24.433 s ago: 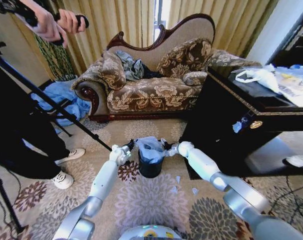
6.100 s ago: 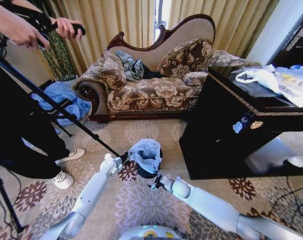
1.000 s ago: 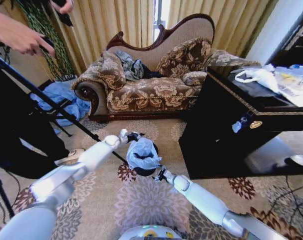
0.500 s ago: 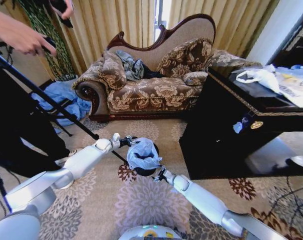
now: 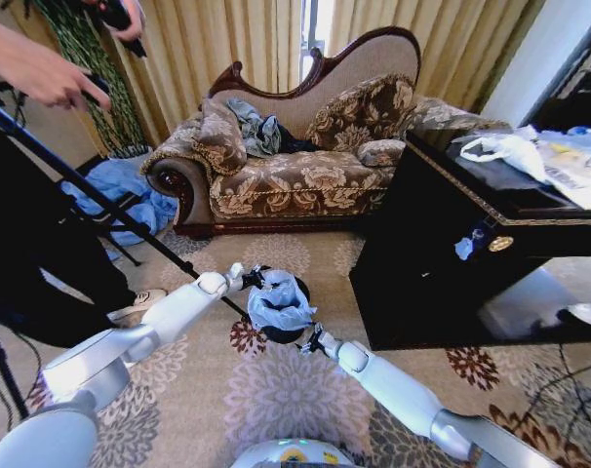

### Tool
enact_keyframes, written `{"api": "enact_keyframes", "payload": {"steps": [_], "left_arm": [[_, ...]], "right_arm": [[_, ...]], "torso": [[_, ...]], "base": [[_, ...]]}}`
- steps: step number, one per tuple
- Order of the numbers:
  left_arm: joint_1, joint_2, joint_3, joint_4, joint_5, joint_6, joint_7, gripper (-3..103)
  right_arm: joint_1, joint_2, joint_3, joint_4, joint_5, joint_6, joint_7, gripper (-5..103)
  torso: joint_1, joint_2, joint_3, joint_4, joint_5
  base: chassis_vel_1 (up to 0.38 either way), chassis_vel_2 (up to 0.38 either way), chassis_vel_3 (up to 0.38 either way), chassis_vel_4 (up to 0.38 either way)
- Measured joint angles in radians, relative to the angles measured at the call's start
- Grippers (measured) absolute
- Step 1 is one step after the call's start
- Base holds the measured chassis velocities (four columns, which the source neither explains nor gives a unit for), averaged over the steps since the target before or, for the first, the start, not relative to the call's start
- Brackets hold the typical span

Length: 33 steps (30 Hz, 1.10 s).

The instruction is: Place a garbage bag over the trash bin.

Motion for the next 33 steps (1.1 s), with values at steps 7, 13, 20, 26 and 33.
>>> {"api": "enact_keyframes", "payload": {"steps": [7,13,20,26,33], "left_arm": [[-0.016,-0.058,-0.017,0.097,0.056,-0.060,0.001,49],[-0.030,-0.100,-0.052,0.155,0.075,-0.079,0.036,22],[-0.061,-0.158,-0.078,0.256,0.096,-0.111,0.041,2],[-0.067,-0.205,-0.110,0.347,0.114,-0.139,0.022,0],[-0.062,-0.223,-0.135,0.376,0.115,-0.144,-0.020,0]], "right_arm": [[0.001,0.009,-0.002,-0.019,-0.004,0.013,-0.002,100],[0.005,0.015,-0.005,-0.027,-0.004,0.016,0.000,100],[0.012,0.022,0.001,-0.043,-0.004,0.019,0.004,100],[0.015,0.034,0.020,-0.069,-0.021,0.032,0.014,100],[0.024,0.052,0.043,-0.107,-0.040,0.060,0.032,100]], "torso": [[0.000,0.000,0.000,0.0000,0.0001],[0.000,0.000,0.000,0.0001,0.0000],[0.000,0.000,0.000,0.0000,0.0000],[0.000,0.000,0.000,0.0000,-0.0001],[0.000,0.000,0.000,0.0001,-0.0001]], "base": [[0.000,0.000,0.000,0.000],[0.000,0.000,0.000,0.000],[0.000,0.000,0.000,0.000],[0.000,0.000,0.000,0.000],[0.000,0.000,0.000,0.000]]}}
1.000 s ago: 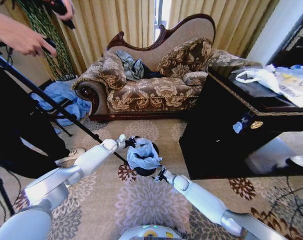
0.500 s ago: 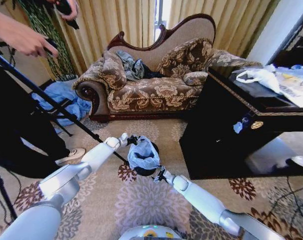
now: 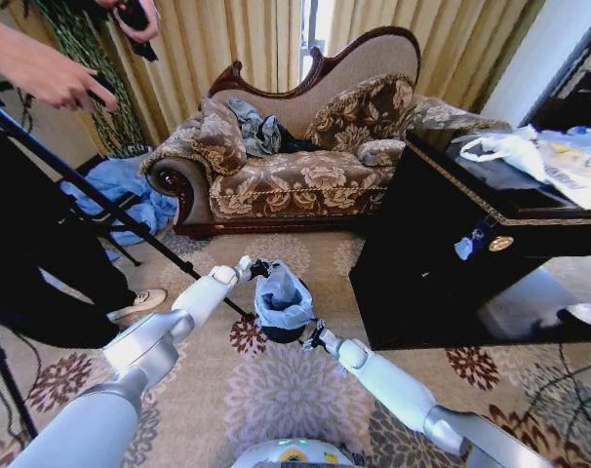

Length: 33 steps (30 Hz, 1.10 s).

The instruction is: Place a garbage bag over the trash bin.

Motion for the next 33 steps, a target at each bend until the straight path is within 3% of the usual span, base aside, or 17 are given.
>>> {"api": "enact_keyframes", "payload": {"steps": [10,20,22,24,29,33], "left_arm": [[0.017,-0.039,-0.035,0.028,-0.107,0.073,-0.084,0],[0.044,-0.066,-0.096,0.041,-0.207,0.154,-0.134,0],[0.049,-0.070,-0.116,0.030,-0.271,0.198,-0.145,0],[0.050,-0.071,-0.121,0.025,-0.291,0.212,-0.148,0],[0.051,-0.076,-0.153,0.004,-0.402,0.324,-0.162,0],[0.051,-0.078,-0.164,-0.006,-0.455,0.375,-0.171,0]], "right_arm": [[0.008,0.036,0.031,-0.059,-0.026,0.053,0.032,100],[0.018,0.091,0.058,-0.152,-0.056,0.170,0.080,100],[0.021,0.110,0.069,-0.178,-0.071,0.207,0.102,100],[0.021,0.113,0.072,-0.181,-0.074,0.212,0.107,100],[0.028,0.112,0.078,-0.190,-0.095,0.218,0.114,100],[0.031,0.111,0.079,-0.198,-0.101,0.218,0.114,100]], "torso": [[0.000,0.000,0.000,-0.0001,0.0001],[0.000,0.000,0.000,-0.0002,-0.0001],[0.000,0.000,0.000,0.0000,0.0002],[0.000,0.000,0.000,0.0001,0.0003],[0.000,0.000,0.000,0.0000,0.0002],[0.000,0.000,0.000,0.0001,0.0001]], "base": [[0.000,0.000,0.000,0.000],[0.000,0.000,0.000,0.000],[0.000,0.000,0.000,0.000],[0.000,0.000,0.000,0.000],[0.000,0.000,0.000,0.000],[0.000,0.000,0.000,0.000]]}}
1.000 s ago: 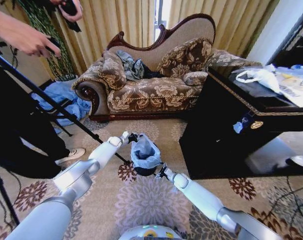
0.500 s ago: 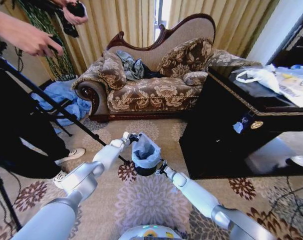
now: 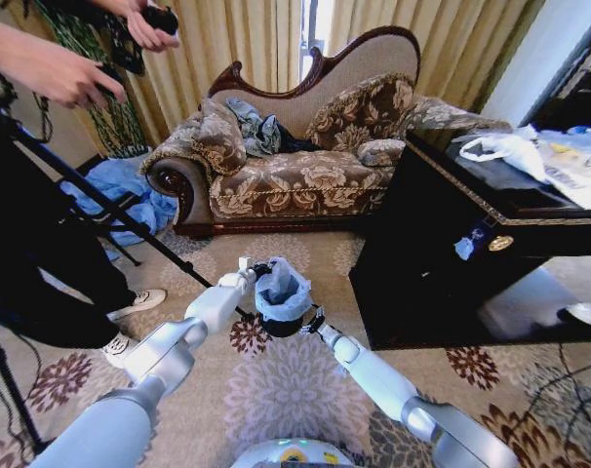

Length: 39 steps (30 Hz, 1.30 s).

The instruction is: Place a garbage bag over the trash bin.

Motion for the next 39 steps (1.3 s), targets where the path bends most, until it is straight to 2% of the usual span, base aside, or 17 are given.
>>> {"api": "enact_keyframes", "payload": {"steps": [2,10,14,19,20,22,24,27,32,39], "left_arm": [[-0.005,-0.019,-0.040,0.014,-0.034,0.043,-0.022,0],[-0.002,-0.050,-0.131,0.058,-0.035,0.101,-0.078,0],[0.001,-0.047,-0.146,0.060,-0.034,0.121,-0.086,0],[0.000,-0.034,-0.158,0.045,-0.058,0.205,-0.095,0],[0.000,-0.034,-0.158,0.045,-0.058,0.205,-0.095,0],[-0.009,-0.018,-0.143,0.031,-0.063,0.259,-0.077,0],[-0.013,-0.013,-0.134,0.029,-0.061,0.277,-0.066,0],[-0.028,0.000,-0.098,0.038,0.004,0.292,-0.008,0],[-0.028,0.019,-0.073,0.028,0.044,0.294,0.018,0],[0.022,0.054,-0.090,-0.021,0.039,0.328,0.013,0]], "right_arm": [[0.004,0.010,0.007,-0.020,-0.014,0.000,-0.002,100],[0.004,0.025,0.012,-0.046,-0.035,0.000,-0.001,100],[0.005,0.027,0.016,-0.054,-0.047,0.003,-0.001,100],[0.003,0.027,0.018,-0.067,-0.060,0.030,-0.006,100],[0.003,0.027,0.018,-0.067,-0.060,0.030,-0.006,100],[0.003,0.036,0.032,-0.090,-0.073,0.070,-0.019,100],[0.003,0.041,0.040,-0.102,-0.082,0.087,-0.023,100],[-0.001,0.053,0.063,-0.128,-0.105,0.136,-0.031,100],[-0.007,0.055,0.074,-0.130,-0.110,0.146,-0.028,100],[0.000,0.044,0.073,-0.105,-0.119,0.127,-0.026,100]], "torso": [[0.000,0.000,0.000,-0.0001,0.0000],[0.000,0.000,0.000,-0.0001,0.0000],[0.000,0.000,0.000,-0.0001,-0.0001],[0.000,0.000,0.000,-0.0002,-0.0002],[0.000,0.000,0.000,-0.0002,-0.0002],[0.000,0.000,0.000,-0.0002,0.0001],[0.000,0.000,0.000,-0.0002,-0.0001],[0.000,0.000,0.000,0.0000,0.0001],[0.000,0.000,0.000,-0.0003,0.0000],[-0.001,0.001,-0.001,0.0000,0.0004]], "base": [[0.000,0.000,0.000,0.000],[0.000,0.000,0.000,0.000],[0.000,0.000,0.000,0.000],[0.000,0.000,0.000,0.000],[0.000,0.000,0.000,0.000],[0.000,0.000,0.000,0.000],[0.000,0.000,0.000,0.000],[0.000,0.000,0.000,0.000],[0.000,0.000,0.000,0.000],[0.000,0.000,0.000,0.000]]}}
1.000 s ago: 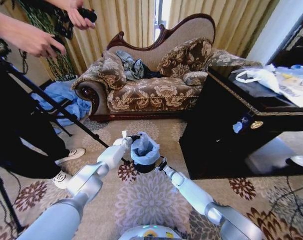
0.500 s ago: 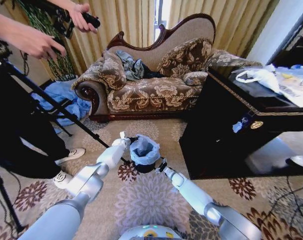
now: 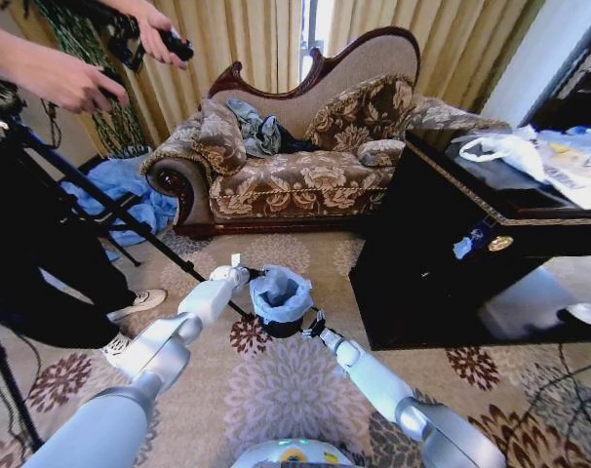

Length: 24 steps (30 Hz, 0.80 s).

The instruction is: Place a garbage bag over the trash bin.

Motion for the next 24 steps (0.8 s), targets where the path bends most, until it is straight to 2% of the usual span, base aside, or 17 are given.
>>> {"api": "enact_keyframes", "payload": {"steps": [7,10,14,24], "left_arm": [[0.036,0.011,-0.013,-0.047,-0.033,0.012,-0.013,0],[0.052,0.018,-0.007,-0.114,-0.108,0.046,-0.052,0],[0.047,0.004,-0.003,-0.133,-0.163,0.061,-0.080,0],[0.028,-0.028,-0.029,-0.059,-0.144,0.048,-0.085,0]], "right_arm": [[0.006,-0.021,-0.001,0.006,-0.013,0.005,-0.002,100],[0.004,-0.046,0.011,0.019,-0.033,0.024,-0.009,100],[0.005,-0.065,0.038,0.035,-0.046,0.026,-0.040,100],[0.003,-0.092,0.048,0.064,-0.045,0.027,-0.057,100]], "torso": [[0.000,0.000,0.000,0.0007,0.0002],[0.000,0.000,0.001,0.0007,-0.0005],[0.001,0.000,0.001,0.0001,-0.0008],[0.000,0.000,0.001,0.0000,-0.0001]], "base": [[0.000,0.000,0.000,0.000],[0.000,0.000,0.000,0.000],[0.000,0.000,0.000,0.000],[0.000,0.000,0.000,0.000]]}}
